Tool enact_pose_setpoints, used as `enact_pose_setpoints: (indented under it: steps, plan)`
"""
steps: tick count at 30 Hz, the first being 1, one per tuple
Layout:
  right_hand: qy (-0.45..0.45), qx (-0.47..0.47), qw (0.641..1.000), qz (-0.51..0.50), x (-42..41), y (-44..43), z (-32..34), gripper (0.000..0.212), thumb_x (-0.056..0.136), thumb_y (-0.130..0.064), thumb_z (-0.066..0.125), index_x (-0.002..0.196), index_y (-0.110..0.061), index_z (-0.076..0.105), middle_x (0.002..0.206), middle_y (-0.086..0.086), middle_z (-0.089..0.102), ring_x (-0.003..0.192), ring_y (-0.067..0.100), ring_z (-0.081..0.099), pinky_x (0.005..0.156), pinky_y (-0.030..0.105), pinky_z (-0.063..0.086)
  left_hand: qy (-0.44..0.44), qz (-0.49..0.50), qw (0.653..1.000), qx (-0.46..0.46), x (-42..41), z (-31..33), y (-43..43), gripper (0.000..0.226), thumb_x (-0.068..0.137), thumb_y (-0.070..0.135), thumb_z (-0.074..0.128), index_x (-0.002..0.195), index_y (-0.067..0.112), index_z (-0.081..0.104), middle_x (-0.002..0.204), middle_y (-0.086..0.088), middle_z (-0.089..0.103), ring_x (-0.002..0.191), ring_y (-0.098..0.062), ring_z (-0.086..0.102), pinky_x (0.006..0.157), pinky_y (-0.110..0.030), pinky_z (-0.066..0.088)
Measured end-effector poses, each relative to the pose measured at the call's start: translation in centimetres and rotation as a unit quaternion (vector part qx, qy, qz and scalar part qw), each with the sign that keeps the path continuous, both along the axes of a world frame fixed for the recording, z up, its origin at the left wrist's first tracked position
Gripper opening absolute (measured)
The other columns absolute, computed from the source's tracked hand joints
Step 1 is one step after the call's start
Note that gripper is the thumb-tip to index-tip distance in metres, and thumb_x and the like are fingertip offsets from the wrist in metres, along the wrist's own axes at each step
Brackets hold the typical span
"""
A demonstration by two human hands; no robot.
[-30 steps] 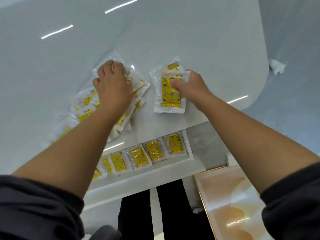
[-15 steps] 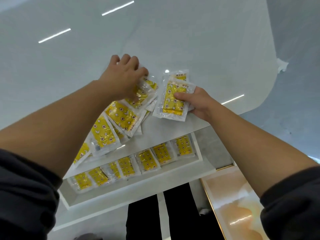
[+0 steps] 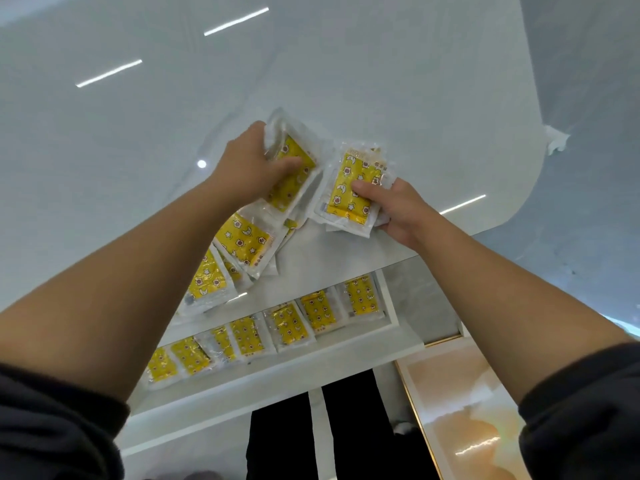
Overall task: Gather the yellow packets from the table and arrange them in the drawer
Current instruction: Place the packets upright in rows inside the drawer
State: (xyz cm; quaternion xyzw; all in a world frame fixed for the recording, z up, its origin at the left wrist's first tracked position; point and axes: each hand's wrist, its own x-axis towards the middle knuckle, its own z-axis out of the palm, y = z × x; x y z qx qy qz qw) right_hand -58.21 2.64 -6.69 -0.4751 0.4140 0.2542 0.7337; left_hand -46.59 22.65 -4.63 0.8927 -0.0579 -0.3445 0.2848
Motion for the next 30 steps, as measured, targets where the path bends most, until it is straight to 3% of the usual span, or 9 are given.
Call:
enact_pose_setpoints:
  steps: [4, 9, 13, 17, 21, 24, 27, 30]
  plan:
    - [-0.013, -0.003, 1.0, 0.02, 0.2, 0.2, 0.5, 0.015, 0.09, -0.019, 0.064, 0.104, -0.016, 0.065, 0.095, 0.002, 0.074, 0.083, 0.018, 0.072, 0.071, 0.033, 0.059, 0.05, 0.103, 0.989, -0.097, -2.1, 0.6, -0.2, 0.041, 0.082, 0.047, 0.066, 0.101, 0.012, 0.062, 0.094, -0.005, 0.068, 0.086, -0.022, 0.066, 0.079, -0.044, 0.055]
    - [-0.015, -0.005, 1.0, 0.023, -0.6, 1.0, 0.8, 0.012, 0.094, -0.024, 0.058, 0.103, -0.017, 0.063, 0.091, 0.001, 0.073, 0.078, 0.016, 0.072, 0.06, 0.028, 0.056, 0.041, 0.177, 0.974, -0.134, -5.4, 1.2, -0.3, 0.034, 0.081, 0.043, 0.069, 0.102, 0.016, 0.064, 0.092, 0.001, 0.069, 0.079, -0.011, 0.065, 0.065, -0.023, 0.048]
    - [-0.028, 0.006, 0.998, 0.055, -1.9, 2.5, 1.1, 0.018, 0.094, -0.021, 0.058, 0.111, -0.017, 0.061, 0.103, 0.005, 0.071, 0.089, 0.02, 0.071, 0.076, 0.036, 0.059, 0.054, 0.183, 0.972, -0.135, -7.8, 2.0, 0.9, 0.042, 0.08, 0.04, 0.072, 0.114, 0.02, 0.058, 0.098, 0.01, 0.066, 0.084, 0.0, 0.062, 0.066, -0.014, 0.048]
    - [-0.031, 0.025, 0.996, 0.085, -3.8, 4.5, 1.9, 0.033, 0.092, -0.018, 0.06, 0.124, -0.009, 0.057, 0.115, 0.01, 0.068, 0.102, 0.026, 0.067, 0.09, 0.042, 0.055, 0.091, 0.199, 0.965, -0.143, -10.3, 2.2, 3.8, 0.03, 0.082, 0.038, 0.071, 0.104, 0.019, 0.063, 0.085, 0.007, 0.068, 0.073, -0.009, 0.064, 0.062, -0.026, 0.048]
    - [-0.022, 0.024, 0.996, 0.088, -6.4, 8.1, 2.5, 0.027, 0.092, -0.019, 0.059, 0.118, -0.01, 0.06, 0.109, 0.008, 0.07, 0.097, 0.022, 0.069, 0.087, 0.039, 0.056, 0.107, 0.21, 0.961, -0.145, -13.1, 2.7, 7.9, 0.022, 0.085, 0.037, 0.068, 0.097, 0.019, 0.065, 0.079, 0.007, 0.067, 0.068, -0.009, 0.063, 0.057, -0.026, 0.047]
    - [-0.019, 0.051, 0.996, 0.072, -8.9, 11.5, 2.8, 0.041, 0.084, -0.025, 0.063, 0.121, -0.008, 0.06, 0.115, 0.01, 0.068, 0.101, 0.023, 0.068, 0.092, 0.041, 0.054, 0.119, 0.199, 0.959, -0.163, -15.6, 3.3, 11.7, 0.015, 0.087, 0.036, 0.066, 0.09, 0.02, 0.066, 0.077, 0.001, 0.068, 0.063, -0.012, 0.063, 0.053, -0.028, 0.05]
    - [-0.004, 0.091, 0.995, 0.05, -11.9, 14.6, 2.4, 0.042, 0.076, -0.027, 0.066, 0.116, -0.012, 0.062, 0.108, 0.006, 0.071, 0.095, 0.019, 0.07, 0.09, 0.038, 0.055, 0.141, 0.155, 0.962, -0.176, -18.1, 3.3, 16.4, 0.011, 0.089, 0.033, 0.065, 0.08, 0.027, 0.065, 0.061, 0.011, 0.064, 0.049, 0.0, 0.057, 0.046, -0.018, 0.046]
    - [0.023, 0.121, 0.991, 0.052, -14.9, 17.6, 0.9, 0.054, 0.067, -0.03, 0.076, 0.117, -0.011, 0.064, 0.112, 0.009, 0.07, 0.098, 0.02, 0.07, 0.089, 0.039, 0.056, 0.179, 0.109, 0.963, -0.167, -20.8, 2.4, 22.0, 0.008, 0.09, 0.028, 0.064, 0.082, 0.028, 0.064, 0.061, 0.018, 0.065, 0.054, 0.006, 0.061, 0.049, -0.009, 0.043]
